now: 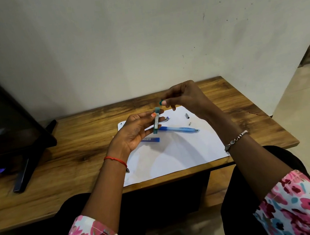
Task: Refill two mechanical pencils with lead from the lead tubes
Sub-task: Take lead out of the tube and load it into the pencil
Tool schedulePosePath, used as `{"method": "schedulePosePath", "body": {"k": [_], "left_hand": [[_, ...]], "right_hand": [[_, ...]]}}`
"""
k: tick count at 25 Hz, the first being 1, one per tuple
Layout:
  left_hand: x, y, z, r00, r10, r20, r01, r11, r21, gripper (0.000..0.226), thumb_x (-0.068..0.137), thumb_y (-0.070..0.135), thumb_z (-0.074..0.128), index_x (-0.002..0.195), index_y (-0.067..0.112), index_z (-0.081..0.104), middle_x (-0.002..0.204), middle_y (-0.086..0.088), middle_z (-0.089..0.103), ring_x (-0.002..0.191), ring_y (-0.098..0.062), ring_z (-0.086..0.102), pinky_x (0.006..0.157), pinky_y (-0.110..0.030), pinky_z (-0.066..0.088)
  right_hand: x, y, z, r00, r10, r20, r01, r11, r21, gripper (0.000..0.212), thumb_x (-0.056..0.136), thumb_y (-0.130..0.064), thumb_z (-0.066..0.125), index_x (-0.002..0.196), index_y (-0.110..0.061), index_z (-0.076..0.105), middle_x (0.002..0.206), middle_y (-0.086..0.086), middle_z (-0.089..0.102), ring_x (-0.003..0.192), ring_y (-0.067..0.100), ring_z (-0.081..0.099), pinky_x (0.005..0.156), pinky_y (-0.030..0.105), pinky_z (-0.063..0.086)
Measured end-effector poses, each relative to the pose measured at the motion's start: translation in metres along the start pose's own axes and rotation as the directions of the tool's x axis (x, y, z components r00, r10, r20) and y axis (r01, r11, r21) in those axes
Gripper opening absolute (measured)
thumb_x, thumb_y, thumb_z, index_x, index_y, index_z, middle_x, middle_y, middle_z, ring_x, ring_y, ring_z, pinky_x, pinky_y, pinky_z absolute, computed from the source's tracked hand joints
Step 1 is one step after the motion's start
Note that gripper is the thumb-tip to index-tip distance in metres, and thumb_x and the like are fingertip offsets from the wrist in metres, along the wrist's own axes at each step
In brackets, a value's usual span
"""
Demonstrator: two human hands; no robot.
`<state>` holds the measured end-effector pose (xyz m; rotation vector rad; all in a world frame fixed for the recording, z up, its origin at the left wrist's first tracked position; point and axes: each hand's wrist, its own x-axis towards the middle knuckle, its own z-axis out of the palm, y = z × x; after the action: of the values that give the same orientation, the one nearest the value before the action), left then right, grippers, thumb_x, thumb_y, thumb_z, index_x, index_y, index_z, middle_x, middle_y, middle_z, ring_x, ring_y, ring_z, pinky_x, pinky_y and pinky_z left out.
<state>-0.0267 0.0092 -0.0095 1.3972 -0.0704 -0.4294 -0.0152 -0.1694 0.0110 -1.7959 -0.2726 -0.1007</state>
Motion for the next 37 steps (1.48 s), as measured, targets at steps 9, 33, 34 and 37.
{"method": "schedulePosePath", "body": {"k": [9, 33, 34, 37], "left_hand": [[-0.0030, 0.0009, 0.0033, 0.999, 0.013, 0.052, -0.017, 0.997, 0.077, 0.018, 0.089, 0.006, 0.051, 0.093, 0.010, 0.068, 0.080, 0.008, 0.076, 0.080, -0.007, 0.071, 0.076, -0.020, 0.056], [-0.0031, 0.0012, 0.0059, 0.998, -0.043, -0.056, 0.048, 0.996, 0.074, 0.027, 0.087, -0.003, 0.051, 0.112, -0.007, 0.058, 0.091, -0.006, 0.067, 0.067, -0.010, 0.071, 0.066, -0.021, 0.059], [-0.0034, 0.0015, 0.0065, 0.997, -0.049, -0.060, 0.054, 0.996, 0.073, 0.028, 0.086, -0.003, 0.051, 0.113, -0.008, 0.057, 0.089, -0.006, 0.067, 0.065, -0.010, 0.071, 0.064, -0.021, 0.059], [-0.0044, 0.0011, 0.0079, 0.997, -0.047, -0.057, 0.050, 0.997, 0.063, 0.029, 0.087, -0.005, 0.050, 0.115, -0.009, 0.055, 0.091, -0.010, 0.066, 0.062, -0.010, 0.070, 0.062, -0.019, 0.058]], "right_hand": [[-0.0010, -0.0009, 0.0026, 0.998, -0.054, 0.044, 0.059, 0.992, -0.115, 0.019, 0.078, 0.002, 0.068, 0.097, 0.004, 0.070, 0.088, 0.015, 0.071, 0.055, 0.002, 0.057, 0.053, 0.016, 0.046], [0.0012, -0.0017, -0.0010, 0.976, -0.052, 0.214, 0.110, 0.956, -0.272, 0.019, 0.078, 0.007, 0.064, 0.096, 0.005, 0.070, 0.083, 0.009, 0.069, 0.059, 0.002, 0.060, 0.062, 0.016, 0.050], [0.0011, -0.0023, -0.0010, 0.974, -0.049, 0.222, 0.111, 0.955, -0.276, 0.019, 0.078, 0.007, 0.064, 0.096, 0.005, 0.070, 0.083, 0.008, 0.068, 0.059, 0.003, 0.060, 0.062, 0.015, 0.049], [0.0007, -0.0035, -0.0012, 0.973, -0.030, 0.228, 0.102, 0.945, -0.310, 0.018, 0.079, 0.008, 0.063, 0.095, 0.004, 0.071, 0.081, 0.008, 0.067, 0.062, 0.006, 0.059, 0.061, 0.013, 0.048]]}}
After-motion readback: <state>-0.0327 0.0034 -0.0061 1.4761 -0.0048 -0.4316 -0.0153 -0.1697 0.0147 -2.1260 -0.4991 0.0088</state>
